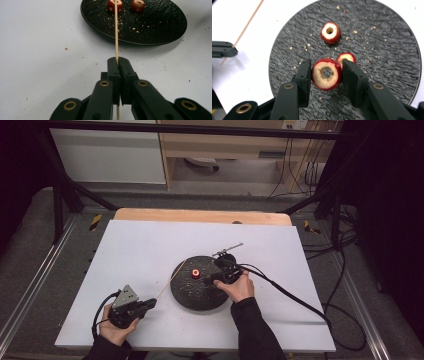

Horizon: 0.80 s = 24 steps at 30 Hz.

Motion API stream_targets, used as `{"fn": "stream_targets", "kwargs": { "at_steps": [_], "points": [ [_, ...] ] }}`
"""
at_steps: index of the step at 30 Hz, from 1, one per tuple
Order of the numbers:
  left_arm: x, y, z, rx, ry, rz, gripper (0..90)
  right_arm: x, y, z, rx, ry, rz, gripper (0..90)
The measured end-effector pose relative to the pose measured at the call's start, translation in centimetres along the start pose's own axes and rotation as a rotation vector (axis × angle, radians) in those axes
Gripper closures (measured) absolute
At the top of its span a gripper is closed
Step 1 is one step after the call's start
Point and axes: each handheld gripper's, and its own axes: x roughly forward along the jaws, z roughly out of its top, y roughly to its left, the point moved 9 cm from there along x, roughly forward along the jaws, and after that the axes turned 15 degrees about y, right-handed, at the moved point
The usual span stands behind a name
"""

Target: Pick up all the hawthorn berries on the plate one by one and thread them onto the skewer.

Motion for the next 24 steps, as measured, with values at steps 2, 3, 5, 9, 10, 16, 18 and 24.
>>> {"fn": "stream_targets", "kwargs": {
  "at_steps": [2,3,5,9,10,16,18,24],
  "points": [
    [-0.01,-0.02,0.02,0.000,-0.001,0.000,88.0,-0.19,0.08,0.04,0.005,-0.035,0.015,61.1],
    [-0.01,-0.03,0.02,-0.001,-0.002,0.000,88.1,-0.28,0.08,0.05,0.005,-0.050,0.021,61.1],
    [-0.01,-0.04,0.02,-0.002,-0.002,0.000,88.0,-0.43,0.02,0.09,0.005,-0.084,0.026,61.1],
    [-0.02,-0.08,0.04,-0.001,-0.004,0.000,88.0,-0.58,-0.06,0.07,0.019,-0.147,0.053,61.1],
    [-0.04,-0.08,0.05,-0.002,-0.005,0.001,88.0,-0.57,-0.07,0.02,0.023,-0.159,0.061,61.1],
    [-0.08,-0.12,0.08,-0.006,-0.008,0.001,88.0,-0.51,-0.13,-0.17,0.042,-0.240,0.095,61.2],
    [-0.09,-0.14,0.08,-0.007,-0.008,0.002,88.0,-0.50,-0.13,-0.20,0.046,-0.269,0.099,61.2],
    [-0.15,-0.16,0.11,-0.009,-0.012,0.003,88.0,-0.51,0.01,-0.18,0.056,-0.366,0.119,61.3]
  ]
}}
